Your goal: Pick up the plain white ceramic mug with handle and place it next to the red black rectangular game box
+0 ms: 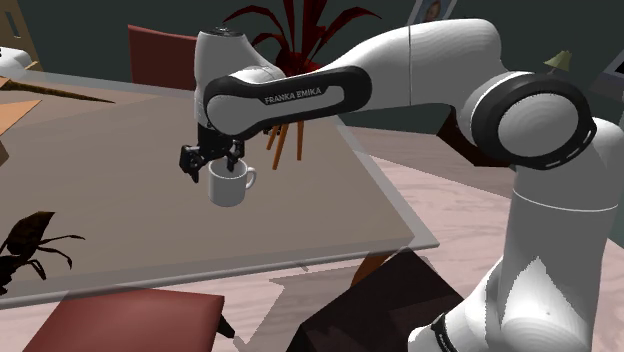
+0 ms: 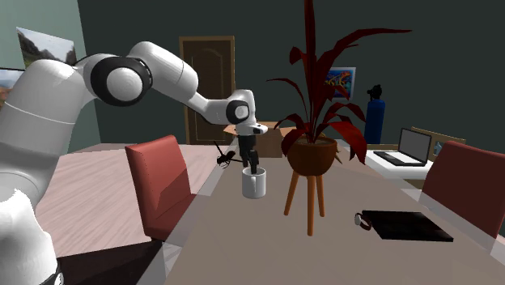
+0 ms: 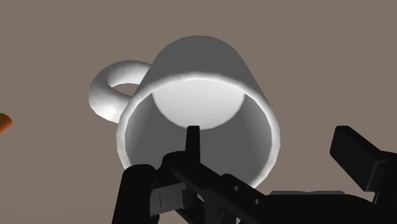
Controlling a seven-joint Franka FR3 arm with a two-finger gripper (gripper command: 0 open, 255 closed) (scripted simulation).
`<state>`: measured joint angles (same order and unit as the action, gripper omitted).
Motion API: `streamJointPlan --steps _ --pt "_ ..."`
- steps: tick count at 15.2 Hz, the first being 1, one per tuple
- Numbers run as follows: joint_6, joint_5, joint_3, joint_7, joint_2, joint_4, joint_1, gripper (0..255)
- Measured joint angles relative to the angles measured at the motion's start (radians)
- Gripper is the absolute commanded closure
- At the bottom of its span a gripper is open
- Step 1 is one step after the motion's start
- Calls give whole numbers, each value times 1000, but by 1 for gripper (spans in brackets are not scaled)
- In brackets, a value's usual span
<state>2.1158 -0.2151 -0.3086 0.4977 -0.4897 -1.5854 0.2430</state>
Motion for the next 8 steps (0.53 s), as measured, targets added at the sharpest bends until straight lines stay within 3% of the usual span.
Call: streamJointPlan --steps 8 --pt "42 -12 6 8 -31 -12 5 0"
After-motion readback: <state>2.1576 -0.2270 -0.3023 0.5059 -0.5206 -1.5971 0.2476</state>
